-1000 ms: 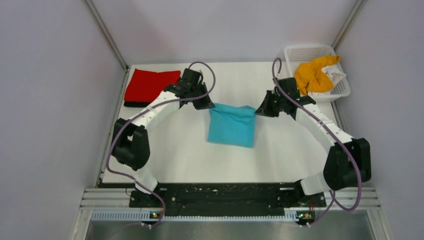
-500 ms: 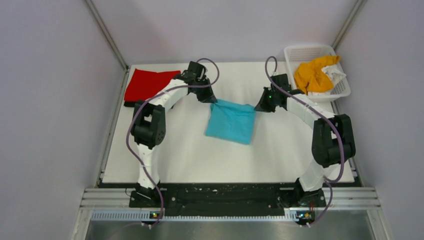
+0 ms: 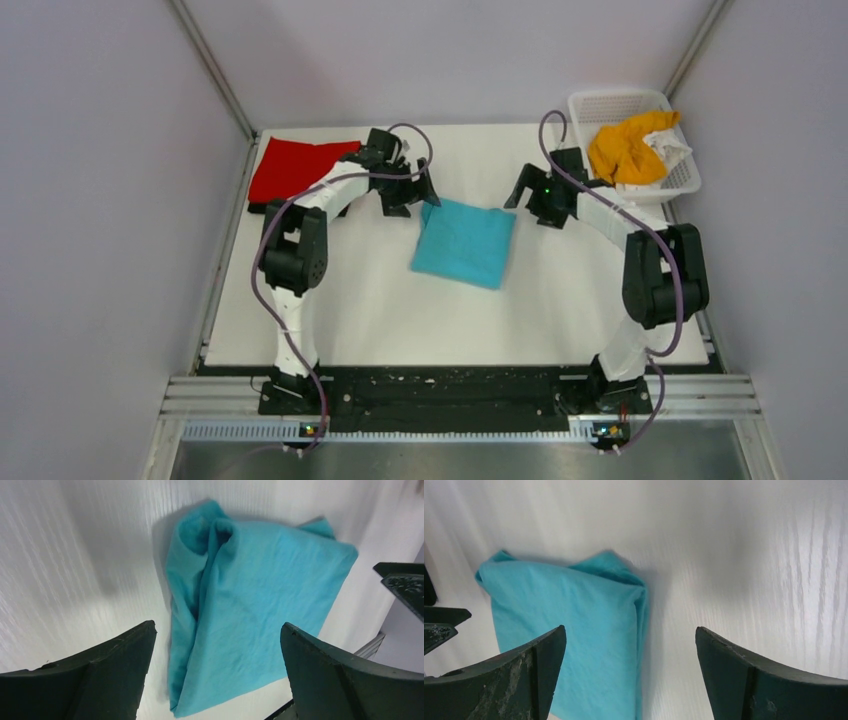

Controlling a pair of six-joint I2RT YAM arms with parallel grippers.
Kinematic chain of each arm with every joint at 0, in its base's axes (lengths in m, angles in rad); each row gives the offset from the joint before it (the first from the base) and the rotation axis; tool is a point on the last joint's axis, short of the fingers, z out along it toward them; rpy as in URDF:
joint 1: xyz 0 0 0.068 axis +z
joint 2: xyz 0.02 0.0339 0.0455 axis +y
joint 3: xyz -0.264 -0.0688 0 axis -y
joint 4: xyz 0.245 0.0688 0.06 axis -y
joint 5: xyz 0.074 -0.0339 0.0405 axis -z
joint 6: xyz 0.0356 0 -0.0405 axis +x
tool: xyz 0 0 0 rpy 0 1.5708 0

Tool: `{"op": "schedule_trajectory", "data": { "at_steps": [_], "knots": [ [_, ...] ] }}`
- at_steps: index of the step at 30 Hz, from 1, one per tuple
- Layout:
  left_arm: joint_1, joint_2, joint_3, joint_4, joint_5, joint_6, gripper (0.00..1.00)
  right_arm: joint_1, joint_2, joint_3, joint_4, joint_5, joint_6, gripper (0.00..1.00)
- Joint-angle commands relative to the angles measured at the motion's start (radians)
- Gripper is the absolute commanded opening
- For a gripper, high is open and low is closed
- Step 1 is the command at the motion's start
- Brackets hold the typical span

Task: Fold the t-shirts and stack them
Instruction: Fold the long partially folded tshirt into a neat square, then put the neatly folded tshirt into the corner of the board with the left arm

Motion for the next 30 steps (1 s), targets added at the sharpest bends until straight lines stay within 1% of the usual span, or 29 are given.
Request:
{"op": "schedule_trajectory", "data": {
  "at_steps": [1,4,10,14,16,18,19,22,24,26,28,30],
  "knots": [
    [-0.006,-0.072,-0.104,0.005,0.099,0.113,0.99,-0.003,-0.155,-0.109,0.016,0.022,0.009,0.99],
    [-0.020,-0.066,-0.151,0.009,0.101,0.132,0.99,-0.003,-0.231,-0.192,0.009,0.025,0.018,0.99],
    [-0.059,-0.022,-0.180,0.008,0.026,0.124,0.98,-0.003,-0.386,-0.279,-0.043,0.078,0.026,0.99],
    [-0.096,0.006,-0.194,-0.010,-0.080,0.104,0.92,-0.002,-0.473,-0.327,-0.074,0.114,0.018,0.99],
    [-0.121,0.020,-0.195,-0.022,-0.132,0.091,0.87,-0.001,-0.501,-0.357,-0.074,0.131,0.017,0.99],
    [-0.149,0.032,-0.195,-0.023,-0.184,0.063,0.79,-0.003,-0.516,-0.386,-0.080,0.126,0.021,0.99],
    [-0.157,0.039,-0.191,-0.026,-0.217,0.053,0.73,-0.002,-0.525,-0.398,-0.082,0.123,0.024,0.99],
    [-0.192,0.078,-0.147,-0.068,-0.341,0.027,0.50,-0.003,-0.555,-0.437,-0.084,0.119,0.030,0.99],
    [-0.210,0.111,-0.090,-0.099,-0.418,0.014,0.41,-0.002,-0.582,-0.455,-0.091,0.121,0.028,0.99],
    [-0.223,0.141,-0.049,-0.115,-0.440,0.004,0.33,-0.002,-0.613,-0.469,-0.095,0.134,0.019,0.99],
    [-0.236,0.164,-0.025,-0.110,-0.440,-0.007,0.21,-0.004,-0.640,-0.476,-0.109,0.160,0.008,0.99],
    [-0.250,0.186,0.004,-0.113,-0.462,-0.011,0.01,-0.003,-0.661,-0.480,-0.127,0.193,-0.007,0.99]
  ]
}}
